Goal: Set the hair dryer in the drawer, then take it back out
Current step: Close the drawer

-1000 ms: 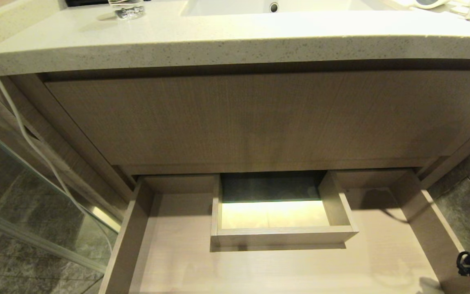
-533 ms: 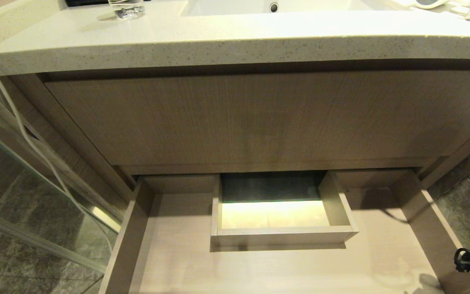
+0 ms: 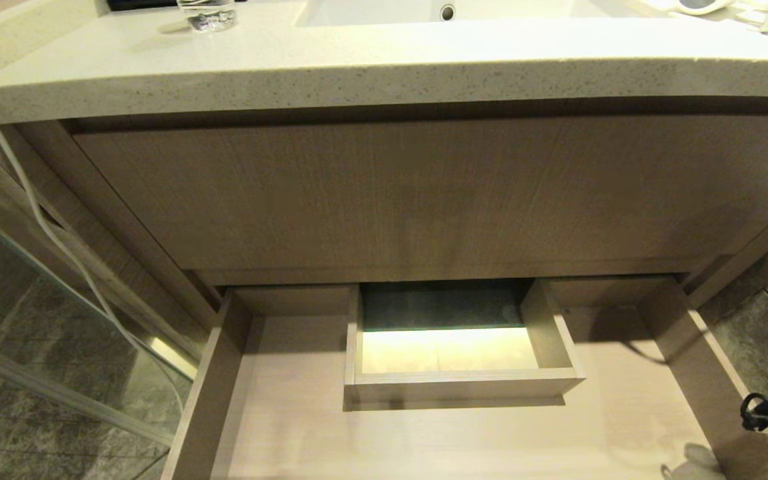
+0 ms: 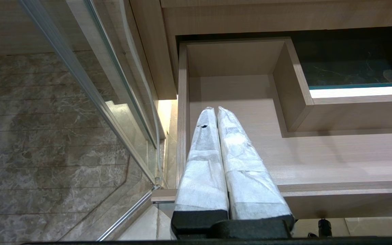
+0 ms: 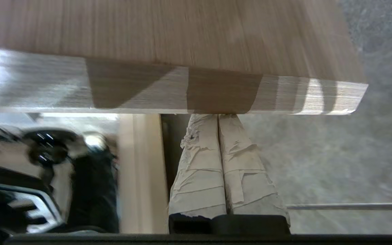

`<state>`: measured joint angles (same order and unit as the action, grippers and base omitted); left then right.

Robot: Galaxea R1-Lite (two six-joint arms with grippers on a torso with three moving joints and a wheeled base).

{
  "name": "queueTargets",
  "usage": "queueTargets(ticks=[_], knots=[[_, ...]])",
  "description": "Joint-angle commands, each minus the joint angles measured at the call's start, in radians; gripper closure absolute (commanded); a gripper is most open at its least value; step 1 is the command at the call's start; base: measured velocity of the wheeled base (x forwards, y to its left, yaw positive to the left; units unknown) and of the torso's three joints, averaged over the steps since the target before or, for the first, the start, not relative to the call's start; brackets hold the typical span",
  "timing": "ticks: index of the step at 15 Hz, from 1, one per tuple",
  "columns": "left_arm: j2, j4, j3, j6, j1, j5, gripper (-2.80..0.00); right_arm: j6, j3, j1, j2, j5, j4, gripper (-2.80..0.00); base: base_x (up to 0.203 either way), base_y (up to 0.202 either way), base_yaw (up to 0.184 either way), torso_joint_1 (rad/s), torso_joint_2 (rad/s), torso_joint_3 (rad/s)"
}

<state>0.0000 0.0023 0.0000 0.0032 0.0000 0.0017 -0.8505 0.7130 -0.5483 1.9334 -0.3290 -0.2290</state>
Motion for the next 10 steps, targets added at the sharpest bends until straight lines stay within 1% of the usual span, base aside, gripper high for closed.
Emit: queueTargets(ticks=[1,3,7,8,10], knots=[[0.000,0.000,0.000,0.000,0.000,0.000,0.00,-0.001,0.011,0.004,-0.002,0.020,0.052,0.00,0.000,0.000,0.000,0.000,0.00,0.000],[0.000,0.001,0.000,0.000,0.000,0.000,0.00,0.000,0.013,0.005,-0.005,0.026,0.092,0.00,0.000,0.000,0.000,0.000,0.00,0.000],[0.000,0.000,0.000,0.000,0.000,0.000,0.00,0.002,0.023,0.013,-0.015,0.104,0.234,0.00,0.000,0.000,0.000,0.000,0.00,0.000],[0.000,0.001,0.000,0.000,0.000,0.001,0.00,0.016,0.027,0.023,-0.024,0.118,0.286,0.00,0.000,0.000,0.000,0.000,0.00,0.000],[0.000,0.000,0.000,0.000,0.000,0.001,0.00,0.078,0.039,0.067,-0.037,0.130,0.397,0.00,0.000,0.000,0.000,0.000,0.00,0.000]])
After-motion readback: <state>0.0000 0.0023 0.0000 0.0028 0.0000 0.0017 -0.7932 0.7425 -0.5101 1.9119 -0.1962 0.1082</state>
